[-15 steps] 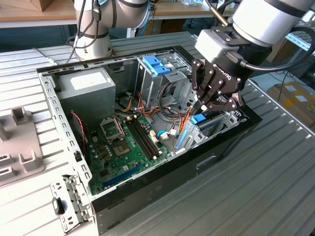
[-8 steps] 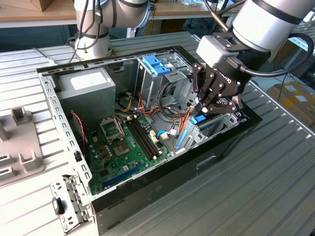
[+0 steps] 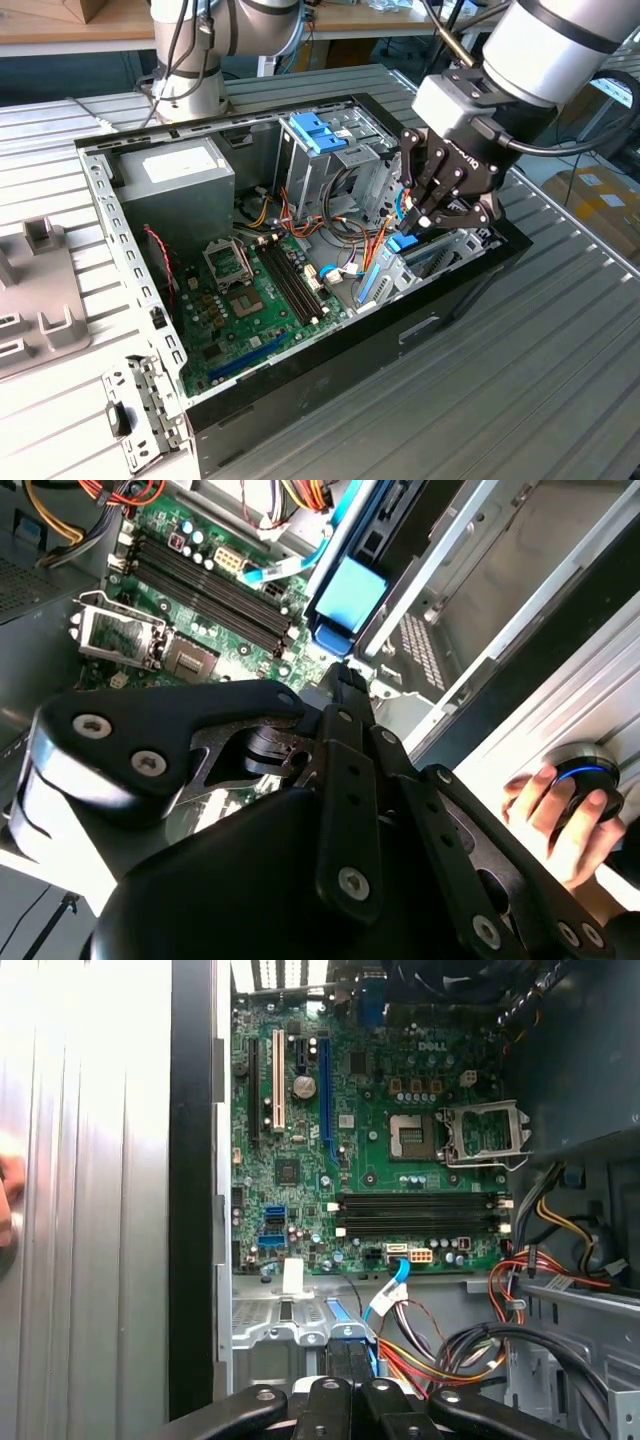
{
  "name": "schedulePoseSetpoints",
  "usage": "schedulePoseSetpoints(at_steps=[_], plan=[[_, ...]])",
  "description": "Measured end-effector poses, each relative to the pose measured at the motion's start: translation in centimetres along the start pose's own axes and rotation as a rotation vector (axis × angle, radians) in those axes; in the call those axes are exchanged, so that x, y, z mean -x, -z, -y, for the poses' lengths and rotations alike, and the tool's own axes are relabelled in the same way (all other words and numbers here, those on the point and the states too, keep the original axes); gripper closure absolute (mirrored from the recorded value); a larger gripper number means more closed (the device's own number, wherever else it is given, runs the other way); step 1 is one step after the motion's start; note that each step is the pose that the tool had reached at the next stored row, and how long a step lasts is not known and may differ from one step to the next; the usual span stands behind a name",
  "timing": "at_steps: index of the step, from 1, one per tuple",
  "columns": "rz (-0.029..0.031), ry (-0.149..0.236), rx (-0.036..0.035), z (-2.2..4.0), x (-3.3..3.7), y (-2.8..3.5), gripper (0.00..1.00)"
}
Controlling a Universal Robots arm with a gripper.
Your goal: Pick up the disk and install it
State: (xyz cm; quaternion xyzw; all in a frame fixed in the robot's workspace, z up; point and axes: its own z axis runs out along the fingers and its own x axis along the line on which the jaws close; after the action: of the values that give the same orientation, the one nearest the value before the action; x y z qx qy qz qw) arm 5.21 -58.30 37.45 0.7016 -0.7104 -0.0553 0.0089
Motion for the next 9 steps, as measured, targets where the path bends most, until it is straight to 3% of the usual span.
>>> schedulePoseSetpoints(at_steps=[3,9], plan=[[0.0002,0.0,0.0008,0.64,-0.01,-0.22,0.89],[-0.0001,0.0,0.0028,1.29,-0.03,-0.66,0.89]])
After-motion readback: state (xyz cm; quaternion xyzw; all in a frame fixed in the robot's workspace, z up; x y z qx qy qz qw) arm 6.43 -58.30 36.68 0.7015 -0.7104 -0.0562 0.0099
